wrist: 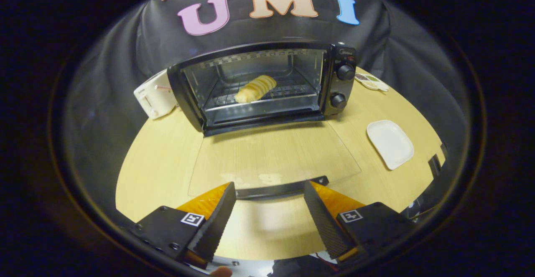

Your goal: Open the toaster oven, put the food inside, and close the toaster oven door.

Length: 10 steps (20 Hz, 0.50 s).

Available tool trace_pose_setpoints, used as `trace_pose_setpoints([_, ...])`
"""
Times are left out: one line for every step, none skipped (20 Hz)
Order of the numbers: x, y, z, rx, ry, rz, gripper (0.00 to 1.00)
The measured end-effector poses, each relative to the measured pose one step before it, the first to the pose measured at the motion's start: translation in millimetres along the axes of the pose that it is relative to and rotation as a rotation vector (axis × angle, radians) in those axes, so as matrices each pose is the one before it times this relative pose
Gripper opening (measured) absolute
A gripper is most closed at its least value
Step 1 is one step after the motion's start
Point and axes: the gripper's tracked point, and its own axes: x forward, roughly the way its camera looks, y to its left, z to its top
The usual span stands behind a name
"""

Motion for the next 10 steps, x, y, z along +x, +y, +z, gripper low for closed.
trace_pose_setpoints([0.42, -2.03, -5.71, -0.01197, 0.01006, 0.00305, 1.00])
trace_pose_setpoints([-0.86, -0.90, -4.58, -0.00909, 0.00998, 0.00410, 1.00])
trace_pose_setpoints([1.08, -0.86, -4.29, -0.00694, 0.00566, 0.00601, 1.00])
trace_pose_setpoints([2.22, -0.41, -3.11, -0.00652, 0.00815, 0.00429, 1.00])
trace_pose_setpoints([1.90, 0.39, -4.05, -0.00833, 0.00807, 0.00622, 1.00])
trace_pose_setpoints([1.51, 0.47, -3.39, -0.01130, 0.01039, 0.00548, 1.00])
trace_pose_setpoints([2.37, 1.06, -3.64, -0.01379, 0.00776, 0.00520, 1.00])
trace_pose_setpoints([2.49, 0.26, -2.81, -0.01526, 0.00970, 0.00247, 1.00])
trace_pose_setpoints([2.39, 0.37, -3.18, -0.01489, 0.01019, 0.00182, 1.00])
trace_pose_setpoints([2.32, 0.53, -1.73, -0.01182, 0.00843, 0.00247, 1.00])
